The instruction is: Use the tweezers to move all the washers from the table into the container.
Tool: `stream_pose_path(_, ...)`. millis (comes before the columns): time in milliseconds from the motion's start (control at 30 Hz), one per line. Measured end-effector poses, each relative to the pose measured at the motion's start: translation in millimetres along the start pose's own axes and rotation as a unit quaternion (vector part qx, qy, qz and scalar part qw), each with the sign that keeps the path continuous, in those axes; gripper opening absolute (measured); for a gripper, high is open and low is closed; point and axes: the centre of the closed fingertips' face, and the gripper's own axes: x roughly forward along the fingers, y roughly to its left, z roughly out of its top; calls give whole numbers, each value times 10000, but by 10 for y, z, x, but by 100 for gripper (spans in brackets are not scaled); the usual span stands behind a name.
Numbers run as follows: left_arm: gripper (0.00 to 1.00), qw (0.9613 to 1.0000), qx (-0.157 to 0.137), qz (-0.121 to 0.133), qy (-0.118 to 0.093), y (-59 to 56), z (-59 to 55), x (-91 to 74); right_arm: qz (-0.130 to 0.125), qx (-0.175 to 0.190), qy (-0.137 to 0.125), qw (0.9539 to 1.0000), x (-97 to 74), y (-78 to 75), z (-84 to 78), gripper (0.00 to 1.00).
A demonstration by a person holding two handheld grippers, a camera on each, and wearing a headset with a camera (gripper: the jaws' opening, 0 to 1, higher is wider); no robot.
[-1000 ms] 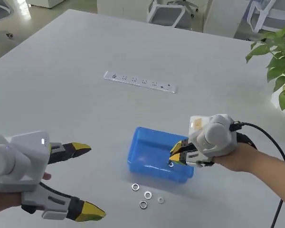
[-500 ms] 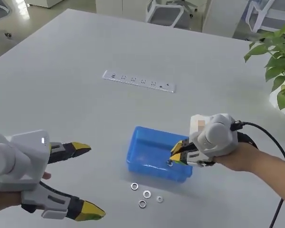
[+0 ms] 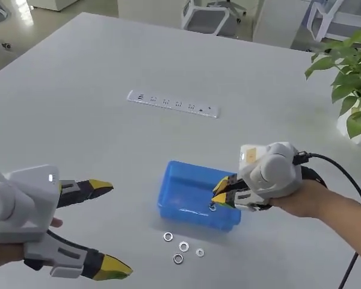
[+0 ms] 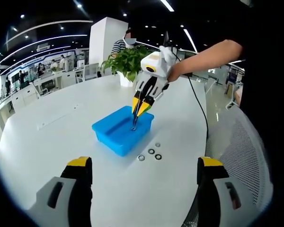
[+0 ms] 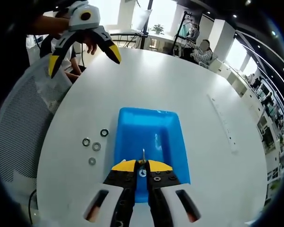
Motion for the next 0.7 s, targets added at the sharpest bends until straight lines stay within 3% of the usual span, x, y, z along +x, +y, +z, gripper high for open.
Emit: stream_pose_path(700, 97, 9999, 53, -99, -34, -60, 48, 73, -53, -359, -172, 9992, -366, 213, 255, 8)
